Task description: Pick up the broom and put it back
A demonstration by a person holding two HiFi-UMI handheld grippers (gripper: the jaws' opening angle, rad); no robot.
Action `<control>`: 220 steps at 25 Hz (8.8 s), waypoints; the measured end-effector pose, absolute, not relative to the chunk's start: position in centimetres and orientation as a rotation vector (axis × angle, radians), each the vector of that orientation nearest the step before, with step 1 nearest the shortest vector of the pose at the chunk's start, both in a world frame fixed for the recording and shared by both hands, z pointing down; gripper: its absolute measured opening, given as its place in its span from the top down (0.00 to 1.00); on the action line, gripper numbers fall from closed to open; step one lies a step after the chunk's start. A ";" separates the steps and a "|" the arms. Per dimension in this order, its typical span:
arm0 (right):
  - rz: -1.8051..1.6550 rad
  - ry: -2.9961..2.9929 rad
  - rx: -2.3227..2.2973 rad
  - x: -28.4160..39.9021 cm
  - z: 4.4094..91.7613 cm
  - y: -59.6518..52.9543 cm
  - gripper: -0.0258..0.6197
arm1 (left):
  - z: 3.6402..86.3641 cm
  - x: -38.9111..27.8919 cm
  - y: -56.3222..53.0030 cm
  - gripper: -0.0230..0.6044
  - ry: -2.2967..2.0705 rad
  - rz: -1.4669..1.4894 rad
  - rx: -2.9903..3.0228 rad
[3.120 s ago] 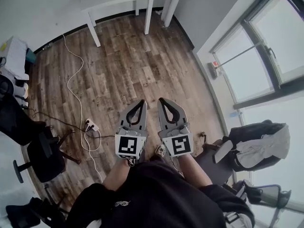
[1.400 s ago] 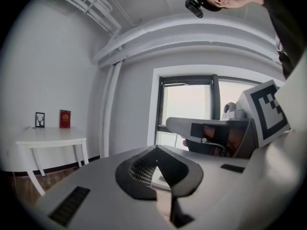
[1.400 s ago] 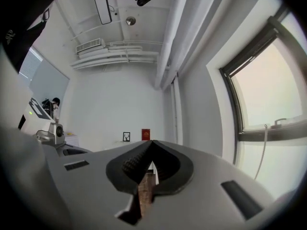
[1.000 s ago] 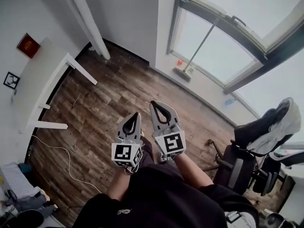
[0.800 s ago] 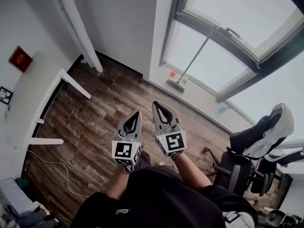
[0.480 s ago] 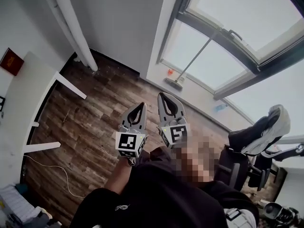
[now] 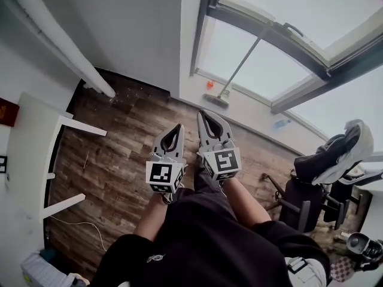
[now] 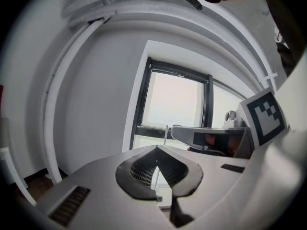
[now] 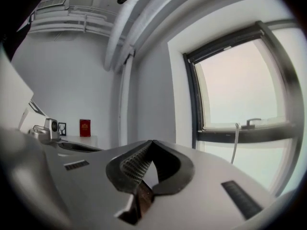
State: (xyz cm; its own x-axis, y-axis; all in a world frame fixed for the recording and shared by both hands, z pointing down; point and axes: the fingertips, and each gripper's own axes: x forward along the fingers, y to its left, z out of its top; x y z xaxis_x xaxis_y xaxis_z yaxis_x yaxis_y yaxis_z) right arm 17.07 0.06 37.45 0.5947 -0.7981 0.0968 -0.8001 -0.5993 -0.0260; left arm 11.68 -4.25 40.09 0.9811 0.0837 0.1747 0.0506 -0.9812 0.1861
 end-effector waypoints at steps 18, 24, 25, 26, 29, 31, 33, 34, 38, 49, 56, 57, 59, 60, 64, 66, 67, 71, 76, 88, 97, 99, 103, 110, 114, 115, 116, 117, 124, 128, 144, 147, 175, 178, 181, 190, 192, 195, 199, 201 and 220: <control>0.449 -0.817 3.006 47.5 51.8 13.9 0.93 | 52.3 41.8 5.3 0.96 0.413 0.728 2.807; 0.563 -0.755 3.032 54.8 58.1 15.6 0.92 | 56.0 47.7 6.4 0.96 0.447 0.834 2.792; 0.571 -0.751 3.035 56.2 59.1 15.6 0.92 | 56.4 48.4 6.4 0.96 0.453 0.846 2.793; 0.576 -0.743 3.036 57.5 60.0 15.6 0.92 | 56.8 48.9 6.4 0.96 0.455 0.857 2.792; 0.587 -0.732 3.029 60.4 62.6 14.7 0.74 | 58.1 49.9 5.4 0.96 0.441 0.906 2.771; 0.583 -0.733 3.019 61.8 64.1 13.9 0.73 | 58.6 50.6 5.1 0.96 0.447 0.933 2.763; 0.587 -0.694 3.005 63.3 65.6 14.4 0.73 | 58.7 51.7 5.6 0.96 0.485 0.937 2.782; 0.586 -0.662 3.005 64.2 66.2 14.8 0.73 | 58.7 52.3 5.9 0.96 0.505 0.933 2.791; 0.528 -0.592 3.010 67.1 68.0 14.6 0.73 | 58.7 53.8 5.8 0.96 0.506 0.913 2.774; 0.623 -0.519 2.961 71.5 72.2 14.3 0.73 | 62.0 57.0 6.3 0.96 0.530 0.955 2.762; 0.566 -0.606 2.945 72.0 72.5 13.4 0.81 | 64.4 57.7 6.8 0.96 0.542 1.013 2.706; 0.557 -0.612 2.956 72.0 72.4 13.6 0.81 | 64.5 57.4 6.8 0.96 0.542 1.017 2.703; 0.547 -0.607 2.984 71.7 72.1 13.8 0.82 | 64.5 56.8 6.6 0.96 0.537 1.025 2.705; 0.545 -0.603 2.995 71.5 72.0 13.8 0.82 | 64.5 56.5 6.5 0.96 0.532 1.026 2.706; 0.545 -0.656 2.990 69.7 71.5 13.0 0.82 | 63.7 55.7 6.4 0.96 0.511 1.001 2.698; 0.546 -0.682 2.976 68.5 71.2 12.6 0.82 | 63.2 55.1 6.4 0.96 0.507 0.986 2.710; 0.542 -0.690 2.969 67.9 71.1 12.4 0.82 | 62.9 54.7 6.5 0.96 0.507 0.980 2.719; 0.515 -0.709 2.947 65.6 70.0 12.7 0.82 | 61.7 52.7 7.2 0.96 0.511 0.961 2.748; 0.428 -0.722 2.939 63.0 66.0 13.1 0.82 | 59.3 49.7 7.3 0.96 0.491 0.906 2.779; 0.142 -0.989 2.815 51.3 50.2 8.4 0.82 | 49.6 41.5 2.2 0.96 0.236 0.577 2.874; 0.091 -1.284 2.787 38.9 41.0 2.6 0.82 | 40.8 32.0 -4.4 0.96 0.044 0.357 2.948; 0.088 -1.348 2.778 36.6 39.4 1.0 0.82 | 38.9 30.5 -6.1 0.96 -0.004 0.317 2.990; 0.065 -1.519 2.758 31.7 37.5 -2.0 0.82 | 36.3 27.0 -9.4 0.96 -0.109 0.265 3.025; 0.051 -1.672 2.692 26.2 35.8 -5.5 0.82 | 34.9 22.6 -11.4 0.96 -0.176 0.240 3.056; 0.040 -1.699 2.646 24.4 35.7 -6.5 0.82 | 35.3 20.9 -11.8 0.97 -0.217 0.266 3.062; 0.029 -1.700 2.636 24.2 35.6 -6.6 0.82 | 35.4 20.6 -12.0 0.97 -0.226 0.269 3.058; 0.018 -1.699 2.626 24.0 35.6 -6.8 0.82 | 35.5 20.3 -12.2 0.96 -0.235 0.265 3.055; 0.009 -1.696 2.616 24.0 35.6 -7.0 0.82 | 35.5 20.0 -12.5 0.97 -0.245 0.255 3.052; -0.009 -1.712 2.546 23.2 36.2 -7.7 0.82 | 34.7 18.4 -13.9 0.96 -0.316 0.168 3.005; -0.023 -1.750 2.513 22.7 35.9 -8.8 0.82 | 34.5 17.4 -15.0 0.96 -0.389 0.154 2.994; -0.012 -2.104 2.250 13.2 36.9 -16.5 0.82 | 36.2 5.5 -21.5 0.96 -0.863 0.181 2.858; -0.007 -2.183 2.178 10.9 37.2 -18.0 0.82 | 36.4 3.0 -22.5 0.96 -0.954 0.179 2.826; 0.072 -2.355 1.821 -6.0 44.3 -27.7 0.82 | 41.3 -15.6 -28.8 0.96 -1.268 0.219 2.609; 0.094 -2.337 1.803 -7.5 45.5 -28.2 0.82 | 41.8 -18.0 -29.7 0.96 -1.272 0.213 2.597; 0.104 -2.341 1.779 -8.8 46.2 -29.0 0.82 | 42.1 -19.4 -30.4 0.96 -1.275 0.209 2.587; 0.159 -2.383 1.721 -11.2 49.3 -32.6 0.82 | 47.1 -20.8 -33.5 0.96 -1.304 0.275 2.541; 0.192 -2.398 1.690 -11.0 51.1 -33.8 0.82 | 49.6 -20.7 -35.1 0.96 -1.336 0.272 2.511; 0.240 -2.409 1.629 -10.9 54.9 -35.9 0.82 | 53.6 -20.7 -37.2 0.96 -1.374 0.289 2.438; 0.304 -2.405 1.518 -12.0 60.8 -37.7 0.82 | 58.1 -21.7 -38.9 0.96 -1.411 0.373 2.358; 0.325 -2.394 1.466 -12.8 64.0 -38.2 0.82 | 60.4 -22.3 -39.9 0.96 -1.409 0.423 2.347; 0.382 -2.394 1.306 -15.6 78.7 -52.9 0.82 | 77.4 -23.0 -51.8 0.96 -1.409 0.577 2.168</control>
State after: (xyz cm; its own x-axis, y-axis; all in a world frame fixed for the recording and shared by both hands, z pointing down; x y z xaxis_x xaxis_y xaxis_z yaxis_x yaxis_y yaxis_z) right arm -15.61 -52.86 78.73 -0.4925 -0.7417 0.4553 -0.8466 0.5295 -0.0531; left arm -22.95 -51.82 77.37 0.3787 -0.7158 0.5867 -0.9218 -0.3488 0.1694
